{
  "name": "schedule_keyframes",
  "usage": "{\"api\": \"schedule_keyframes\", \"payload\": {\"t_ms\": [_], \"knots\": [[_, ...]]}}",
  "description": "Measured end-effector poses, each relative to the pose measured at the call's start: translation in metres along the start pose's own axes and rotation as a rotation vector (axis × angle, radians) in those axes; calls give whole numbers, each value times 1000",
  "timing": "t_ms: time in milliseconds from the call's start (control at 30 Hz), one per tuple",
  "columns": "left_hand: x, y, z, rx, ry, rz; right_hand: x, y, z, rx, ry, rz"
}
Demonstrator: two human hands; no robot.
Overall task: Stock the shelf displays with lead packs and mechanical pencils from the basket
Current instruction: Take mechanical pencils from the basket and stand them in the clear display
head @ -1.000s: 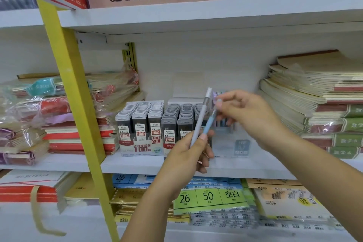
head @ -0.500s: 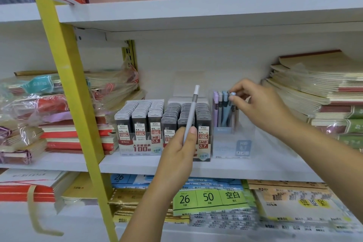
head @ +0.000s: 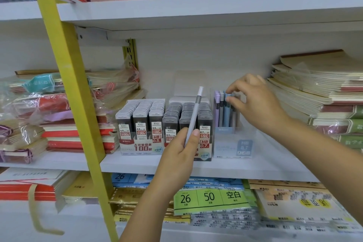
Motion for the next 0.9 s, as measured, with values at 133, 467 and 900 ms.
{"api": "schedule_keyframes", "payload": {"t_ms": [133,467,900], "knots": [[-2,0,0,0,0,-5,9,2,-3,58,79,48],[12,3,-18,96,-141,32,19,22,39,402,-1064,62],[11,12,-60,524,-845,-471,-45,10,7,175,-514,-183]]}}
Point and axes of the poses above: each hand's wrist, its own y-axis away from the middle knuckle, its own x-axis out of the palm, z = x × y, the point moved 10 cm from there along -y, towards the middle knuckle, and after that the axes turned 9 degrees about -x, right-handed, at the moved point
